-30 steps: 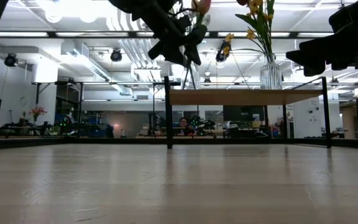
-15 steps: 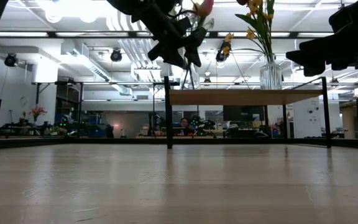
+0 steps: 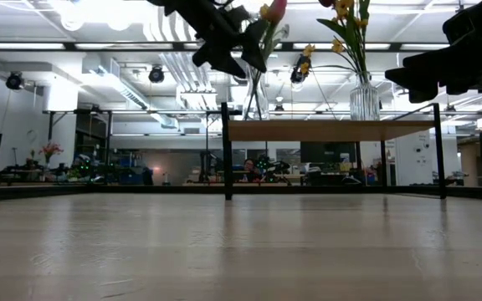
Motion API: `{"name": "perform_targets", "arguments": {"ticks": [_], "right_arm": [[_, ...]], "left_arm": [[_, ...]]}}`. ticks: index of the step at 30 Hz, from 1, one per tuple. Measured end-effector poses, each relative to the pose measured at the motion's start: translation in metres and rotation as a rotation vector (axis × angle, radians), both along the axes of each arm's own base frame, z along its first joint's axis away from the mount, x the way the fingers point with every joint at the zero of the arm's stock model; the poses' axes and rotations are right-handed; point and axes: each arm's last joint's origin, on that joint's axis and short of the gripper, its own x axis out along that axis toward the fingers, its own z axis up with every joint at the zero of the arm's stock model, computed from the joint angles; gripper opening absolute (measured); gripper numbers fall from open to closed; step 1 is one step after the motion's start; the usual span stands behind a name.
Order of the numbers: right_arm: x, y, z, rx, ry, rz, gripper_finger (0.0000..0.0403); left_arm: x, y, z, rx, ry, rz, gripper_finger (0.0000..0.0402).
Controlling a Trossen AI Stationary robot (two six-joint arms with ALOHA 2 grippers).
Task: Pick and place flowers into a vace then onto a shelf
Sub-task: Put the transparent vase with the flowers on the shelf, then return to Home Position
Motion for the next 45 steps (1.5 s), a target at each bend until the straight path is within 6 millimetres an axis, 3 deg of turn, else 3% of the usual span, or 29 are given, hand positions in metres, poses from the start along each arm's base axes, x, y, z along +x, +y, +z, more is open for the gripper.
{"name": "perform_targets", "arguments": {"ticks": [6, 10, 15, 20, 26, 31, 38, 45], "right_arm": [[0.0, 0.0, 0.0, 0.0, 0.001, 0.0, 0.0219], [0.0, 0.0, 0.0, 0.0, 0.003, 0.0, 0.0219], [0.0, 0.0, -0.001, -0.002, 0.008, -0.001, 0.0219], [0.0, 0.0, -0.001, -0.003, 0.007, -0.002, 0.0219], [0.0, 0.0, -0.001, -0.007, 0.007, -0.004, 0.0219], [0.0, 0.0, 0.0, 0.0, 0.005, -0.007, 0.0219], [-0.001, -0.002, 0.004, 0.051, 0.033, -0.082, 0.0219], [-0.001, -0.002, 0.002, 0.021, 0.046, -0.079, 0.0209]], "left_arm": [[-0.021, -0.015, -0.001, 0.005, 0.016, -0.06, 0.0282], [-0.044, -0.035, -0.008, -0.004, -0.014, -0.14, 0.0281], [-0.081, -0.071, -0.039, 0.066, -0.118, -0.315, 0.0259], [-0.127, -0.103, -0.083, 0.204, -0.295, -0.59, 0.0187], [-0.179, -0.109, -0.118, 0.17, -0.503, -0.722, 0.0085], [-0.208, -0.109, -0.13, 0.211, -0.566, -0.729, 0.0011], [-0.23, -0.111, -0.156, 0.175, -0.582, -0.773, 0.0001], [-0.235, -0.114, -0.158, 0.219, -0.537, -0.834, 0.0]]}}
